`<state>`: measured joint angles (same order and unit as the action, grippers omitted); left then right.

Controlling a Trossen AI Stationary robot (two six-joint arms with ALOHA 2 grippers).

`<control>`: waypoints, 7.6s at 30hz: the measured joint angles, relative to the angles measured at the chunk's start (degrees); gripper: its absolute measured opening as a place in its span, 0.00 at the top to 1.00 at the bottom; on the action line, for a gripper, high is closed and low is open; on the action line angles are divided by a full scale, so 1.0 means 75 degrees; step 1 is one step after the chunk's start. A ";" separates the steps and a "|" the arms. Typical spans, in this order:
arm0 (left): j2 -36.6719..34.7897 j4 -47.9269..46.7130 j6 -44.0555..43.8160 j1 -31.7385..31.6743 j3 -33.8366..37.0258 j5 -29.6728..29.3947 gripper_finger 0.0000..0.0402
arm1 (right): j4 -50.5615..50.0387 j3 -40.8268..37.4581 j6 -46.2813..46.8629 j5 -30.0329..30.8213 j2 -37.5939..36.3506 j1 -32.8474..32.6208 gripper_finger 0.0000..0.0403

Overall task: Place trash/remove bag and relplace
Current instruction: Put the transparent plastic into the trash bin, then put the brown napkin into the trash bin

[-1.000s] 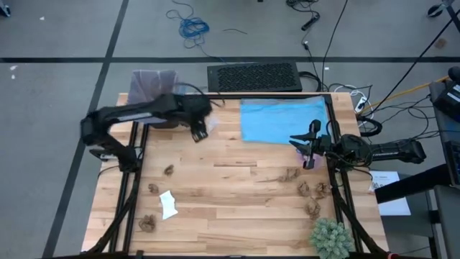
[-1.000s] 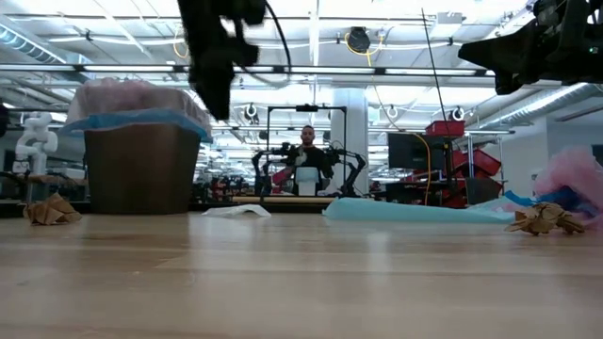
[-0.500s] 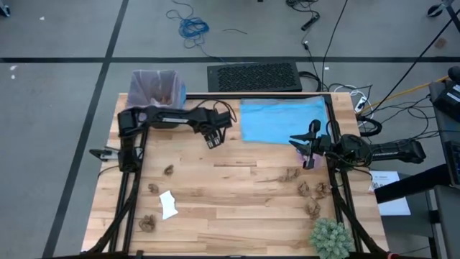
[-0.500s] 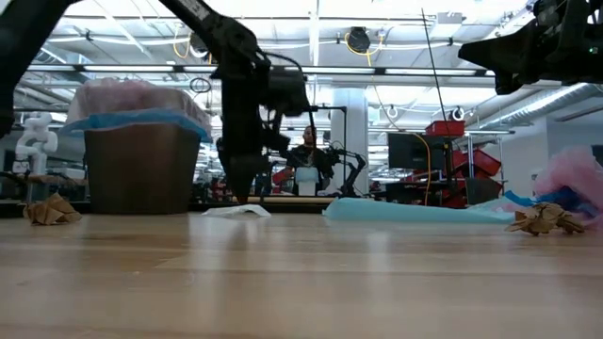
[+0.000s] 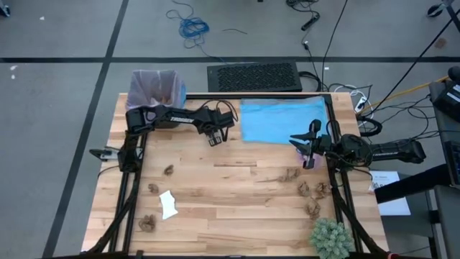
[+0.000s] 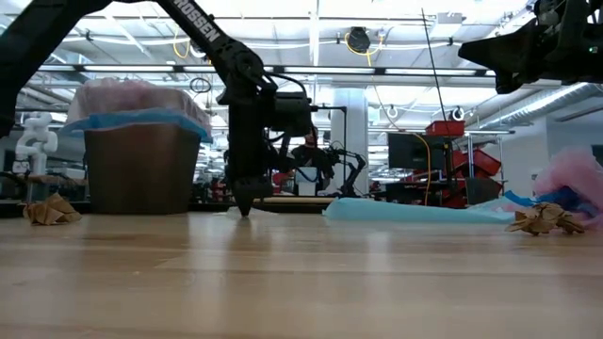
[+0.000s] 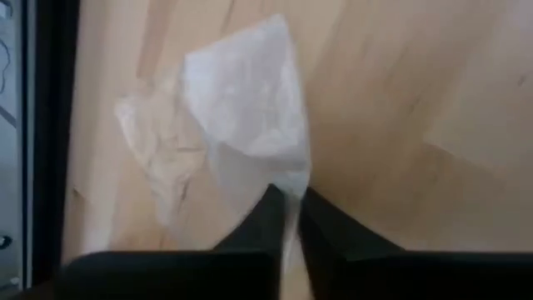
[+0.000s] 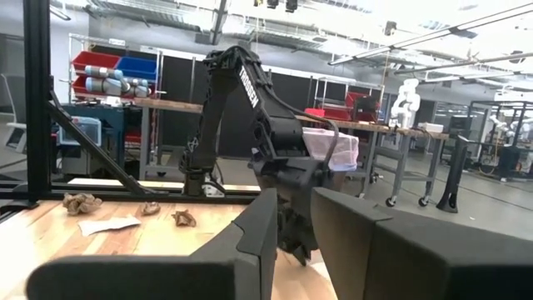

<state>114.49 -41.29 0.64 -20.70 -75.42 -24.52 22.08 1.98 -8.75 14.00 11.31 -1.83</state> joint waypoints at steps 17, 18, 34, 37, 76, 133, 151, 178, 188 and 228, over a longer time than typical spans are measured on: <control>-0.3010 -0.1884 -0.0438 0.0792 -0.0768 -0.2134 1.00 | -0.0023 0.0000 0.0020 0.0000 0.0002 0.0000 0.82; -0.3286 -0.2089 -0.0619 0.0797 -0.0876 -0.2294 1.00 | -0.0022 0.0000 0.0020 -0.0001 0.0002 0.0000 0.82; -0.5512 -0.5117 -0.3165 0.0262 -0.1577 -0.3980 1.00 | -0.0021 0.0000 0.0052 -0.0003 0.0002 0.0000 0.82; -0.5513 -0.5908 -0.3972 0.0123 -0.1539 -0.3977 1.00 | -0.0026 0.0000 0.0052 -0.0003 0.0001 0.0000 0.82; -0.5865 -0.3831 -0.1774 -0.1705 0.0321 -0.2110 0.62 | -0.0011 0.0000 0.0076 -0.0006 0.0002 0.0000 0.82; -0.4807 -0.4184 -0.7497 0.4227 0.2538 0.2700 1.00 | -0.0116 0.0000 0.0283 -0.0070 0.0002 0.0000 0.83; -0.4784 -0.2943 -0.8850 0.4670 0.4383 0.3029 0.68 | -0.0008 0.0000 0.0283 -0.0070 0.0002 0.0000 0.83; -0.4775 -0.3756 -0.6883 0.4228 0.1612 -0.0614 1.00 | 0.0062 0.0000 0.0280 -0.0070 0.0002 0.0000 0.83; -0.4852 -0.6432 -0.6249 0.2410 -0.1377 -0.3318 1.00 | 0.0105 0.0000 0.0251 -0.0070 0.0002 -0.0002 0.83; -0.3603 -0.5567 -0.0330 -0.4032 -0.1326 0.0629 0.71 | -0.0018 0.0000 0.0338 -0.0070 0.0002 -0.0003 0.83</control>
<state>87.46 -83.05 -1.84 -50.95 -85.36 -19.80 21.95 1.98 -6.22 13.47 11.33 -1.85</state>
